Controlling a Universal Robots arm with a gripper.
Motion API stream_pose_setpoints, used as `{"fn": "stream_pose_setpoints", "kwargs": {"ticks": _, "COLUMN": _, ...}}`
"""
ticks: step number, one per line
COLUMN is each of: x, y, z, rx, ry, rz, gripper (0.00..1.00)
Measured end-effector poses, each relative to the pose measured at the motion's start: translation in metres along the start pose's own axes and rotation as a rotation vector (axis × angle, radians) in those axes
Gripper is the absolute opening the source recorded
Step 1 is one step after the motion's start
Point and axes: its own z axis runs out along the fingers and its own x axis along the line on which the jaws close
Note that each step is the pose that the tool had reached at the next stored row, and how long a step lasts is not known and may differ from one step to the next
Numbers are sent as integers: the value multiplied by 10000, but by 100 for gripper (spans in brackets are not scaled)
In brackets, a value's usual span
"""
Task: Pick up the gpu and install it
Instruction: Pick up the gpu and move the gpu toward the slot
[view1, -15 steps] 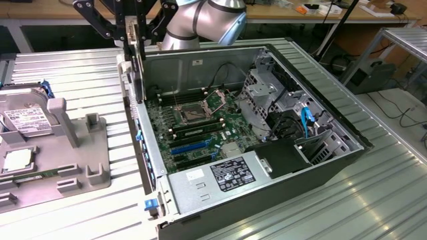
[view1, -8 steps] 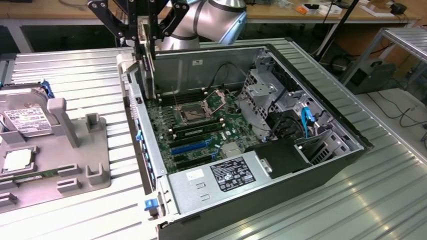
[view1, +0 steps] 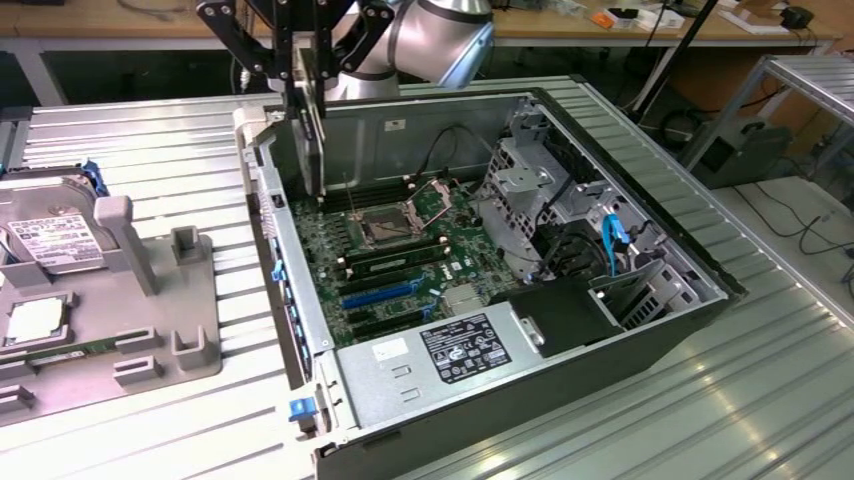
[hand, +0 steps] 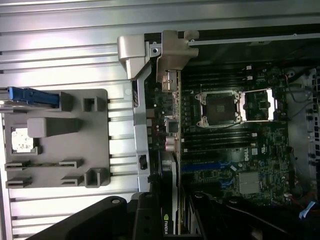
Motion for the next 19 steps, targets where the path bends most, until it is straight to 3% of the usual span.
{"fn": "stream_pose_setpoints", "kwargs": {"ticks": 19, "x": -325, "y": 20, "z": 9, "rx": -1, "ry": 0, "rz": 0, "gripper": 27}}
